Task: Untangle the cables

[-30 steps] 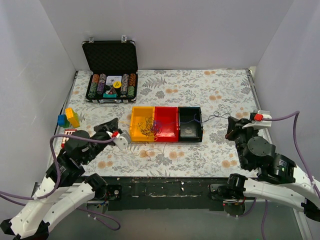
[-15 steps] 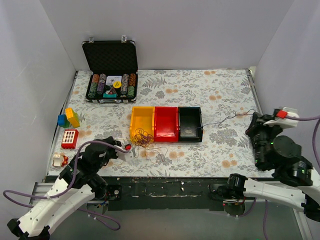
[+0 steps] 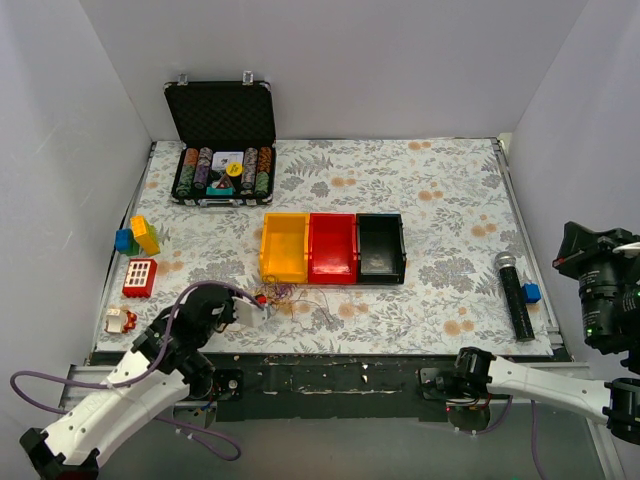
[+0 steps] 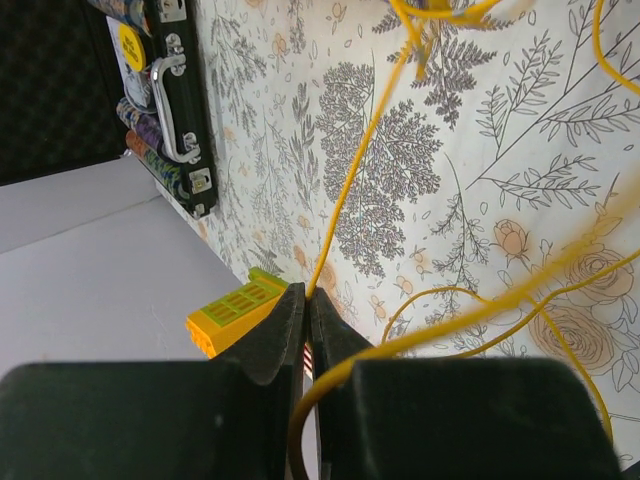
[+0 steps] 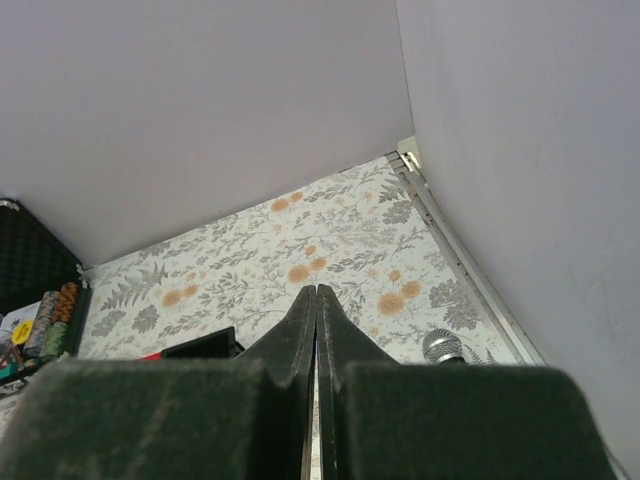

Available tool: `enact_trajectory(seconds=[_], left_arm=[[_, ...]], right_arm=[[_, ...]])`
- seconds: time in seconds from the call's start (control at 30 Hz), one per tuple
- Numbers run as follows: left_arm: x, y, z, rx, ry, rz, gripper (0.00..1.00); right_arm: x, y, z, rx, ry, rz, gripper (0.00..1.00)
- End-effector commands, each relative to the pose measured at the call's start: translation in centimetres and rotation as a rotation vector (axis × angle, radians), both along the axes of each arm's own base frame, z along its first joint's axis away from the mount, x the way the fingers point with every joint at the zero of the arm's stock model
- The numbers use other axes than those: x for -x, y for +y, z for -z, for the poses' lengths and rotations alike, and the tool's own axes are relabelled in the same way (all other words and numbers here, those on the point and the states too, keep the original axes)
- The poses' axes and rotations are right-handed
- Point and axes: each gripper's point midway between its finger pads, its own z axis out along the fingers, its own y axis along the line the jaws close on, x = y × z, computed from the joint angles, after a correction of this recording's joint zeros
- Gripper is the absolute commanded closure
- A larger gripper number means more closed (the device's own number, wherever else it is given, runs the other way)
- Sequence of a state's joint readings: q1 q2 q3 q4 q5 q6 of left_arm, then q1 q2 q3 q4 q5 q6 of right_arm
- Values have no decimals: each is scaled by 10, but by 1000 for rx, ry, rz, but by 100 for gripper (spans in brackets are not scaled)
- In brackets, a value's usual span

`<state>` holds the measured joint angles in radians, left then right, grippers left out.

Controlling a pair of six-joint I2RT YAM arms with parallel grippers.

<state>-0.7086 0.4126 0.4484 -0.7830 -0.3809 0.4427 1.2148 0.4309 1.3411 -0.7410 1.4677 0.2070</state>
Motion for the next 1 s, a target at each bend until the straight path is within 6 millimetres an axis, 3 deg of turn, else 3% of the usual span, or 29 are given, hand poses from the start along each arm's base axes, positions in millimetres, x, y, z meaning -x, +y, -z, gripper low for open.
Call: enact_trajectory(seconds=[0.0, 0.07, 0.13, 0.23, 0.3, 0.37, 0.47, 0.53, 0.63, 0.73, 0.8, 0.97], left_arm=[[-3, 16, 11, -91, -4, -61, 100], [-1, 19, 19, -114, 10, -69, 100], [-5, 9, 11, -48, -9, -53, 100], [-12, -20, -24, 128, -62, 12, 100], [-9, -43, -53, 263, -77, 98, 100], [-8, -54, -68, 306, -105, 155, 100], [-9, -53, -70, 292, -126, 168, 100], [-9, -51, -69, 287, -129, 157, 100], [-7, -49, -66, 286, -121, 157, 100], [-6, -50, -67, 303, -137, 164, 100], [-6, -50, -70, 318, -156, 167, 100], [-3, -49, -74, 346, -216, 187, 100]], right_arm=[[19, -63, -4, -42, 17, 256, 99], [22, -71, -10, -70, 10, 257, 99], [20, -66, -9, -44, 17, 253, 99], [6, -28, 1, 36, 28, 155, 99], [-8, 17, 13, 70, 12, 18, 99], [-21, 66, 29, 97, -23, -99, 95], [-31, 163, 83, 89, 54, -371, 72], [-31, 225, 130, 136, 146, -543, 59], [-22, 303, 177, 169, 229, -784, 49], [-16, 351, 212, 219, 271, -941, 46], [-15, 378, 222, 203, 270, -1047, 45], [-9, 415, 259, 113, 341, -1236, 45]])
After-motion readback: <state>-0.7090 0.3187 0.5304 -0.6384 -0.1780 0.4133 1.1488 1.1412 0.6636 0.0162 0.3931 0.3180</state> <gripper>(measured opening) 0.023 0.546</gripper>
